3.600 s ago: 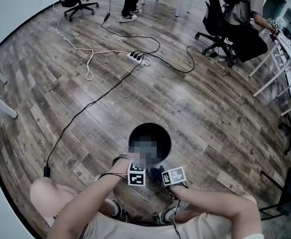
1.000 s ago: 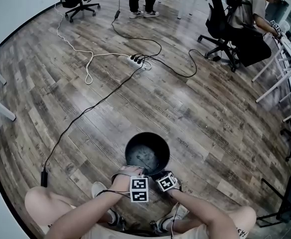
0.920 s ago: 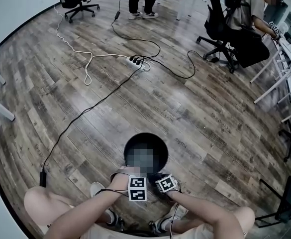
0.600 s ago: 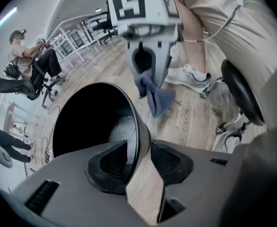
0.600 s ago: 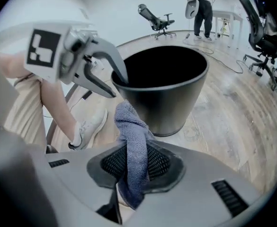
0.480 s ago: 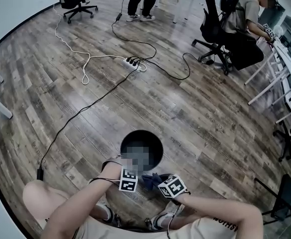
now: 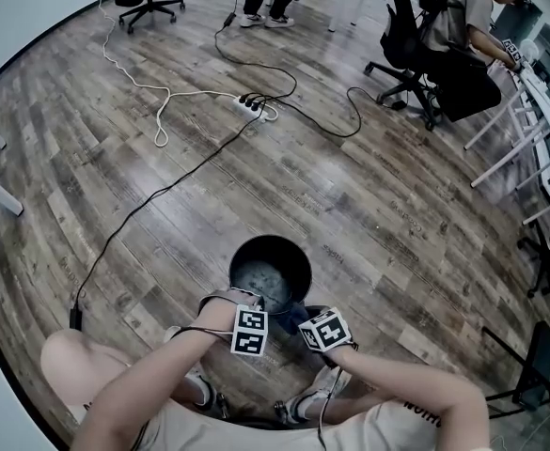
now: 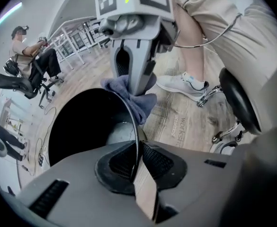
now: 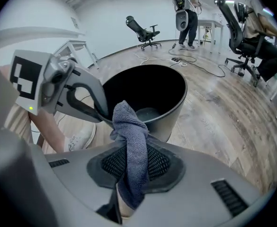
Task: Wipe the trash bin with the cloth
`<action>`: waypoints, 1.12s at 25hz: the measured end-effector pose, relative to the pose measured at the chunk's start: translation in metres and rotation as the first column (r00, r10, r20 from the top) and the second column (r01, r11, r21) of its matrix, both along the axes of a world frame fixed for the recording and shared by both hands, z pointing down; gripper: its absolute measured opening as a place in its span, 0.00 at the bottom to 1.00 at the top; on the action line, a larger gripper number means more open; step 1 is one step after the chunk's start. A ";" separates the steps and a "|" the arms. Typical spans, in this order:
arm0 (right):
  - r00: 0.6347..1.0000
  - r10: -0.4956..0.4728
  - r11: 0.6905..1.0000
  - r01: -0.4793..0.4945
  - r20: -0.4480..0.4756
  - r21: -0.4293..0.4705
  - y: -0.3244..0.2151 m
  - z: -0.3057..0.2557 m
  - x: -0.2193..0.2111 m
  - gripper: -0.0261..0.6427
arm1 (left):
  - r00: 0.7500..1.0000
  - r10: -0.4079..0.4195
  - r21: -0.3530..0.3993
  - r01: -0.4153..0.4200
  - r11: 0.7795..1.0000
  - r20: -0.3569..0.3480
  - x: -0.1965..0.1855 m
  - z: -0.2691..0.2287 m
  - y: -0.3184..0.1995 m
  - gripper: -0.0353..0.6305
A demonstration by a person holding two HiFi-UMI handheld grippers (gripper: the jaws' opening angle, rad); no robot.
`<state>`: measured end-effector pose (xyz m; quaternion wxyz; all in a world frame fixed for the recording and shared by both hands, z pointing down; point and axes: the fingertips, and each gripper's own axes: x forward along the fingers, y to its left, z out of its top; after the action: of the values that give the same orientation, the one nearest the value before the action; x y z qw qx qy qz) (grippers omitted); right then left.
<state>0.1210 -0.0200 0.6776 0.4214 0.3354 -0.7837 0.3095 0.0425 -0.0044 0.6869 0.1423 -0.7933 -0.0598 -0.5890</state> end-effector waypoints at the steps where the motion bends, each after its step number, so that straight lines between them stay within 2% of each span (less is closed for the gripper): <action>1: 1.000 -0.008 1.000 0.008 -0.015 0.013 -0.004 0.002 0.002 0.17 | 1.000 0.003 -0.007 -0.003 1.000 -0.013 0.003 -0.002 0.002 0.13; 4: 0.998 -0.034 0.998 0.037 -0.047 0.051 -0.009 0.012 0.001 0.17 | 0.999 -0.017 -0.032 0.016 0.999 -0.033 0.007 -0.003 0.004 0.11; 9: 0.997 -0.053 0.995 0.058 -0.054 0.086 -0.006 0.041 -0.005 0.17 | 0.999 -0.040 -0.061 0.038 0.997 -0.030 0.009 -0.003 0.005 0.10; 18: 0.982 -0.083 0.984 0.107 -0.167 0.141 -0.019 0.132 0.000 0.17 | 0.990 -0.133 -0.089 0.129 0.988 -0.043 0.013 -0.005 0.000 0.10; 21: 0.980 -0.054 0.988 0.080 -0.193 0.134 -0.024 0.155 0.002 0.17 | 0.985 -0.172 -0.105 0.168 0.980 -0.028 0.015 -0.005 -0.001 0.09; 24: 0.984 -0.004 0.996 0.019 -0.177 0.086 -0.019 0.185 0.001 0.17 | 0.980 -0.196 -0.117 0.192 0.974 -0.027 0.017 -0.005 0.000 0.09; 28: 0.987 0.055 0.995 -0.041 -0.150 0.090 -0.020 0.199 0.002 0.17 | 0.978 -0.206 -0.104 0.201 0.974 -0.038 0.020 -0.006 -0.002 0.09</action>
<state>0.1231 -0.0399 0.8770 0.4576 0.3948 -0.7535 0.2587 0.0627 -0.0060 0.6813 0.0428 -0.8154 -0.0041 -0.5772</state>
